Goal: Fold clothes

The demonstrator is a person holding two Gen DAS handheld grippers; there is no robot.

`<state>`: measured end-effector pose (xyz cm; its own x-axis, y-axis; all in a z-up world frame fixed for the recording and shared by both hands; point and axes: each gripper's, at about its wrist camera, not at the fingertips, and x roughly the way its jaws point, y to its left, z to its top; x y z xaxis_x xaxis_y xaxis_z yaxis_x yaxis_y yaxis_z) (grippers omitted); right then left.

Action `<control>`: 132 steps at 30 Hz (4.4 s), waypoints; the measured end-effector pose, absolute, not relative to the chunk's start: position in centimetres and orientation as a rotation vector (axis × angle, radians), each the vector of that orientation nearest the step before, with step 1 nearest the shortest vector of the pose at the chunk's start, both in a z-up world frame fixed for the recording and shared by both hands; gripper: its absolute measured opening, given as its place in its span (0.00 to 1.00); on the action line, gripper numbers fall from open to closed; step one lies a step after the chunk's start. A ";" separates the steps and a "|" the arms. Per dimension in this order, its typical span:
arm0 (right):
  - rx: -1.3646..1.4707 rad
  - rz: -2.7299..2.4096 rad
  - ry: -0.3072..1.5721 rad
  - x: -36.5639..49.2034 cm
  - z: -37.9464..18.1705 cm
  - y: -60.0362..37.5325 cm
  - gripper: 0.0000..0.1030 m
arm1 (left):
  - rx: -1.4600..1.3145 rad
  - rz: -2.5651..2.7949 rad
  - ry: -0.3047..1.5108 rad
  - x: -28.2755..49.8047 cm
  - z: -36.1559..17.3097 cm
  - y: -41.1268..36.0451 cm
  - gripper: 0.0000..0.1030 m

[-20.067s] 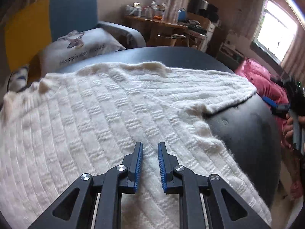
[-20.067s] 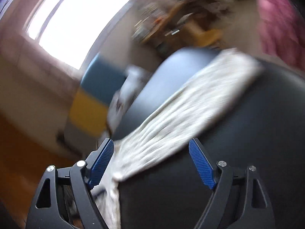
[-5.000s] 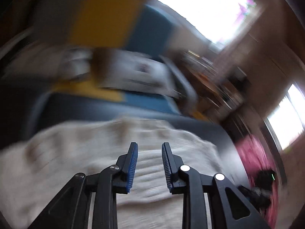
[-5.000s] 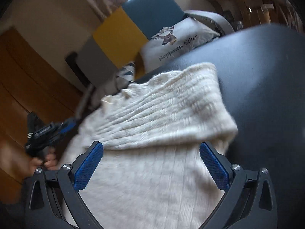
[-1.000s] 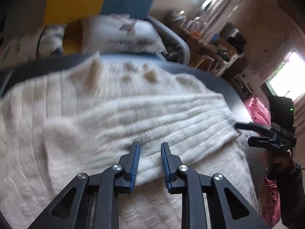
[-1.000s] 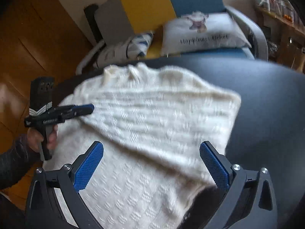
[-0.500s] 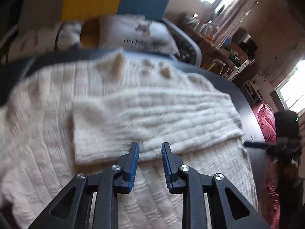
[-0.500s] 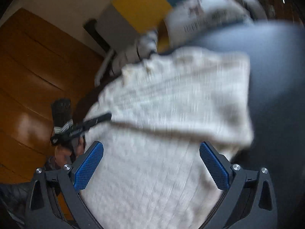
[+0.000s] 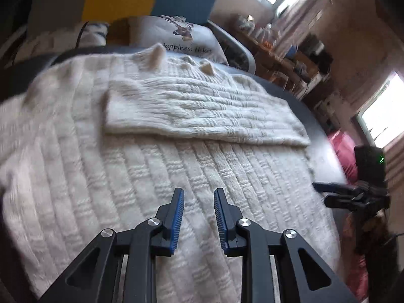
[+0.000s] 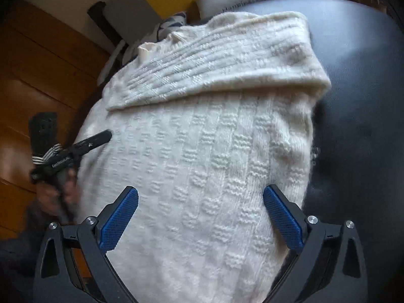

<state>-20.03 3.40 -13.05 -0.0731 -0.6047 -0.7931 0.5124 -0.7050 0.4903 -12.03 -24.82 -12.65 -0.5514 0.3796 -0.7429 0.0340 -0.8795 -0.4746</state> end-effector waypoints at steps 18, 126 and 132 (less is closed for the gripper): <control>1.208 -2.055 0.214 -24.8 -10.3 -8.5 0.98 | -1.304 2.361 -1.327 -17.3 -15.5 -35.3 0.35; 1.157 -2.360 -0.469 -26.0 -15.3 4.8 1.00 | -1.014 2.574 -1.489 -17.0 -10.9 -30.8 0.06; 1.165 -2.364 -0.440 -26.0 -15.3 4.4 1.00 | -1.172 2.699 -1.357 -14.7 -12.4 -32.3 0.06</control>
<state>-26.02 4.37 -15.32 -0.5320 -0.5362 -0.6553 0.2644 -0.8404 0.4730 -14.71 -32.34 -12.40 -0.7341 0.2203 -0.6423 0.3842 -0.6451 -0.6604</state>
